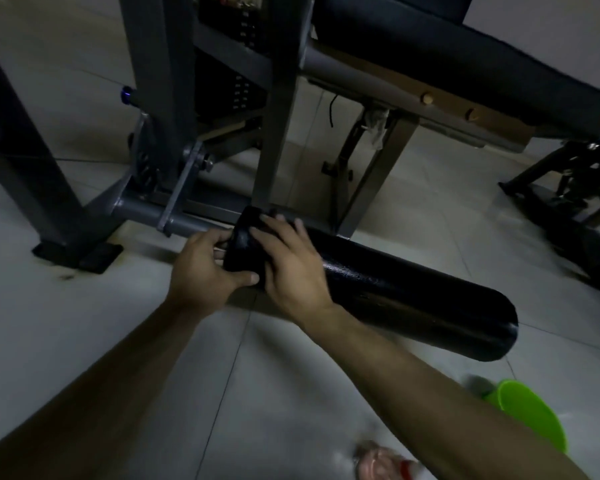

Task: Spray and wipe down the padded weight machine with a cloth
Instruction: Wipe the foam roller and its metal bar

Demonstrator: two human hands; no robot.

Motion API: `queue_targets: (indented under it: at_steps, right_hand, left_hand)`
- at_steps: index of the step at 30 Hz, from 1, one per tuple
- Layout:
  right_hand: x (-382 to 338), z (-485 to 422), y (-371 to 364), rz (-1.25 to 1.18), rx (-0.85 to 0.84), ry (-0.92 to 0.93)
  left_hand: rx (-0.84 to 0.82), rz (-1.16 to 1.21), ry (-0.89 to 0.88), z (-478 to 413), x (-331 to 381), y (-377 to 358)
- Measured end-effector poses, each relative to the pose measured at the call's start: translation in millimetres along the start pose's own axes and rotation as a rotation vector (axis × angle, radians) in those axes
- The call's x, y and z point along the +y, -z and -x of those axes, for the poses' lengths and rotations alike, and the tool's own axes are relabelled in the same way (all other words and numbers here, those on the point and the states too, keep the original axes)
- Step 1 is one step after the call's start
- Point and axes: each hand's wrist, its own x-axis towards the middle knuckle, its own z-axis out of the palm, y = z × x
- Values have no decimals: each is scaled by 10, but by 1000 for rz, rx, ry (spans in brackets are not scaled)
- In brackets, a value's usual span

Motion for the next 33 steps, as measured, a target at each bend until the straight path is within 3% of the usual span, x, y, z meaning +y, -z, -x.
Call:
queue_targets:
  at_steps: [3, 6, 11, 15, 19, 25, 28, 33]
  right_hand:
    - [-256, -370, -114, 1, -179, 116]
    - [-34, -318, 43, 85, -260, 262]
    - [509, 390, 389, 138, -189, 319]
    - [237, 193, 152, 98, -117, 251]
    - [-151, -275, -119, 2, -188, 243]
    - [191, -9, 104, 99, -224, 422]
    - [7, -278, 27, 93, -198, 242]
    - [-98, -981, -17, -120, -173, -488]
  left_hand:
    - [0, -5, 1, -16, -41, -4]
    - [-73, 158, 43, -7, -8, 33]
    - [-48, 169, 66, -12, 4, 3]
    - [-81, 181, 49, -34, 9, 36]
    - [-99, 245, 39, -66, -2, 57]
    - [-82, 228, 60, -67, -35, -6]
    - [-99, 244, 45, -51, 52, -8]
    - [-33, 259, 98, -87, 120, -27]
